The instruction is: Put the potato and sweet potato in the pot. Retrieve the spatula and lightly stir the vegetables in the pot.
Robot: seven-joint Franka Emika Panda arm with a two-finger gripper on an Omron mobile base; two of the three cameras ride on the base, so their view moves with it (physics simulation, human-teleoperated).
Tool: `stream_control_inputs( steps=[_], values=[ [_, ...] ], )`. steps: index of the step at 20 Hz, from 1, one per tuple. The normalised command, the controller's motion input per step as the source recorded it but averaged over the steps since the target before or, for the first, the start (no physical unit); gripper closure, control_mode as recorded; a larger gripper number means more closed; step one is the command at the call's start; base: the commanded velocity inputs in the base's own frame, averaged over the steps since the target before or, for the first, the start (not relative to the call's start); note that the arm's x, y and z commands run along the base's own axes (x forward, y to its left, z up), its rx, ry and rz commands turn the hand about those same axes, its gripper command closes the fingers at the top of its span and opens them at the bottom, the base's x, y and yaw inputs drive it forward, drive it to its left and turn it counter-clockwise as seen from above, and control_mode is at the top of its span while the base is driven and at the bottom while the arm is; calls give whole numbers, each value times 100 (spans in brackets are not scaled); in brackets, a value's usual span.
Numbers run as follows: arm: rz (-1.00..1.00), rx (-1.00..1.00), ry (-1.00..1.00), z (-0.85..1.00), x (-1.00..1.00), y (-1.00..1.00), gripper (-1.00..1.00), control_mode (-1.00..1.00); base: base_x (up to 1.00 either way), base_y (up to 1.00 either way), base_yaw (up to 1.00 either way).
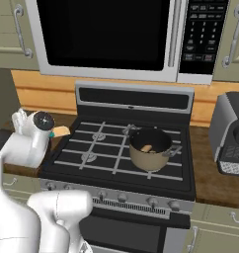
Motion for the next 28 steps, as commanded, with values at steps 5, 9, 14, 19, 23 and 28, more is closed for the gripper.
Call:
stream_control_inputs(
  steps=[5, 9, 14, 19, 23, 28],
  values=[
    [-43, 50, 25, 100, 2, -84, 100, -100, 0, 0, 0],
    [-39, 50, 26, 99, 9, -81, 100, -100, 0, 0, 0],
    [-26, 42, 20, 31, 2, -99, 100, -100, 0, 0, 0],
    [-8, 30, 1, 8, 44, -100, 100, -100, 0, 0, 0],
    [-8, 28, 0, 25, 63, -96, 100, -100, 0, 0, 0],
    [-8, 24, 0, 4, 59, -93, 100, -100, 0, 0, 0]
  ],
)
